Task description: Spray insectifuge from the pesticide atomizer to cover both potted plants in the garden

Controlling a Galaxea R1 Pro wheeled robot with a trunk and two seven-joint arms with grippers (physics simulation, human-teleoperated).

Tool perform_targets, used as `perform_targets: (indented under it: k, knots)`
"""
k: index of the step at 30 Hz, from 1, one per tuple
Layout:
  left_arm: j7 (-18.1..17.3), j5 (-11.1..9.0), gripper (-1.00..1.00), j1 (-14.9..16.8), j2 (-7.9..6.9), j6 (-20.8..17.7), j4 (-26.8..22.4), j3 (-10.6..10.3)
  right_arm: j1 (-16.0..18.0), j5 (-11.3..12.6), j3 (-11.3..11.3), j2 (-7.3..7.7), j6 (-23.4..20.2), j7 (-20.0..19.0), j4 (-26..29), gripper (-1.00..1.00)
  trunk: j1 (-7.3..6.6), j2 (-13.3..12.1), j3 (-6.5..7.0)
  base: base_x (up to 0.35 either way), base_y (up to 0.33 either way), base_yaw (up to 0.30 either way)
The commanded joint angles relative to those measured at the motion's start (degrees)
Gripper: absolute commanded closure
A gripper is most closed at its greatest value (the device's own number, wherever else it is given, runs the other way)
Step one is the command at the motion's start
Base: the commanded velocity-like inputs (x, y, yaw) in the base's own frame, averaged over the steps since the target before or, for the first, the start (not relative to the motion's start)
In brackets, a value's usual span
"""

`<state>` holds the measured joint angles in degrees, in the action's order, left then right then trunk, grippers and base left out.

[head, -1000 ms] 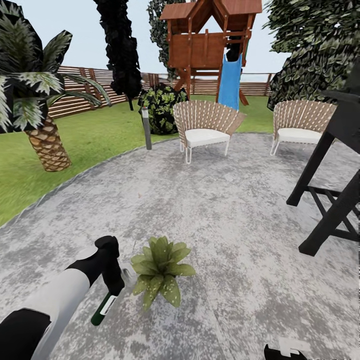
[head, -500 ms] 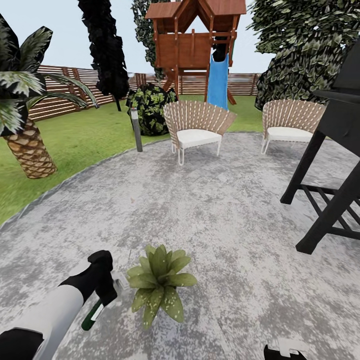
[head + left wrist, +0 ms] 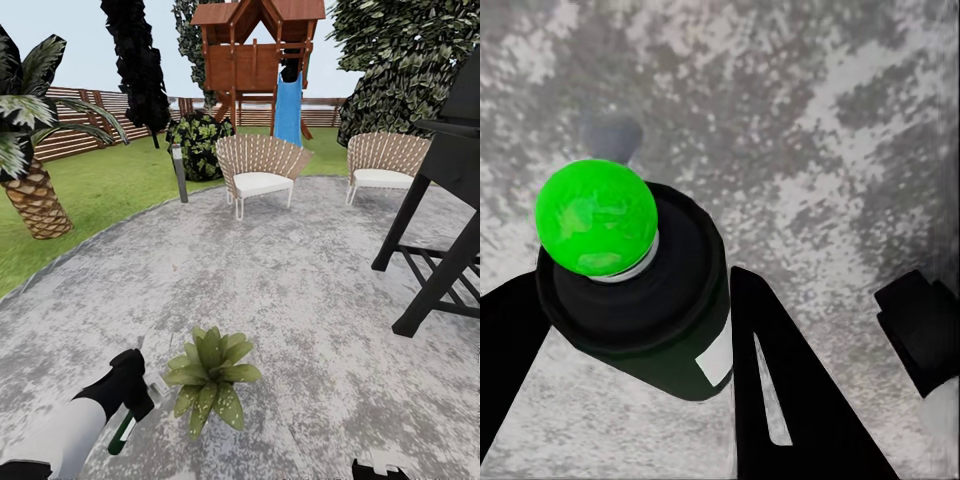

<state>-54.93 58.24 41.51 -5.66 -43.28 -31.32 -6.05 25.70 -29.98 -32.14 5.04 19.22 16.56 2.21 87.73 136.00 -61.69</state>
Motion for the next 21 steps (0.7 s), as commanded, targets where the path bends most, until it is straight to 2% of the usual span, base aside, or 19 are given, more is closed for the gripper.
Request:
perform_targets:
  k: [1,2,7,16,21]
  knots:
    - [-0.5,0.3,1.00,-0.1,-0.08,-0.2,-0.3,1.1,0.1,-0.6,-0.5,0.03,0.2,0.2,-0.1,-1.00,-0.01,0.0,-0.05,0.000,0.000,-0.241]
    - [-0.4,0.3,1.00,-0.1,-0.02,-0.1,-0.7,2.2,0.1,-0.5,-0.5,0.04,0.2,0.2,-0.1,-1.00,-0.01,0.0,-0.05,0.000,0.000,-0.280]
    - [2.8,0.4,1.00,-0.4,-0.30,-0.1,-0.1,2.6,0.1,-0.5,-0.5,0.05,0.2,0.5,-0.1,-1.00,-0.01,0.0,-0.05,-0.009,0.041,-0.059]
    - [3.5,0.6,1.00,-1.1,-0.24,0.0,0.0,2.5,0.1,-0.5,-0.5,0.05,0.2,0.5,0.0,-1.00,-0.01,0.0,-0.05,-0.158,0.279,-0.003]
    - [4.2,0.7,1.00,-1.2,-0.25,0.0,0.0,2.5,0.1,-0.5,-0.5,0.14,0.2,0.4,0.0,-1.00,-0.01,0.0,-0.11,0.023,0.328,-0.231]
